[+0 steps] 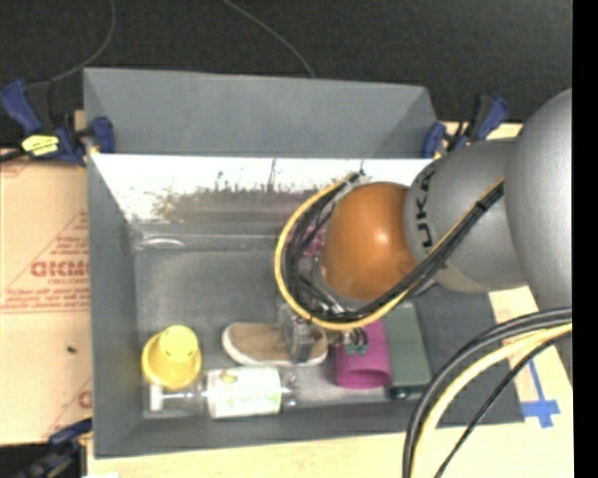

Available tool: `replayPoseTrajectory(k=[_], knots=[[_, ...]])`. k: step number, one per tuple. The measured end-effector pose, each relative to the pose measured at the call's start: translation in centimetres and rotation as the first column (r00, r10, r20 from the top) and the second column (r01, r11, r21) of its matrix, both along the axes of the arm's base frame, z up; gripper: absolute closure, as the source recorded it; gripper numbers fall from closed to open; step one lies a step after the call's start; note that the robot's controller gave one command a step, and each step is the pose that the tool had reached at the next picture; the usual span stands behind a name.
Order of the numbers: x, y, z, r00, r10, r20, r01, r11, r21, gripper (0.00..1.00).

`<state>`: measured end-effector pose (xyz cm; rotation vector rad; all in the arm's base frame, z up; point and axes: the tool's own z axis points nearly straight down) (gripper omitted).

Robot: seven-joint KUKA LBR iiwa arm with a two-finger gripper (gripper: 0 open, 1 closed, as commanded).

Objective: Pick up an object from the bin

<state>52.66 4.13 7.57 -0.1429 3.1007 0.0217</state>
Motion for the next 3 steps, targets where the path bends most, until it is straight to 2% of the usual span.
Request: replayPoseTrajectory(k=[1, 2, 3], knots=[[0.1, -1.1, 0.3, 0.993, -0.116, -0.003, 0.116, 0.993, 0.002, 1.00], [0.1, -1.1, 0.3, 0.993, -0.117, -0.003, 0.117, 0.993, 0.002, 1.00], [0.6, -1.8, 8.2, 0.991, -0.130, -0.009, 0.130, 0.991, 0.000, 1.00]])
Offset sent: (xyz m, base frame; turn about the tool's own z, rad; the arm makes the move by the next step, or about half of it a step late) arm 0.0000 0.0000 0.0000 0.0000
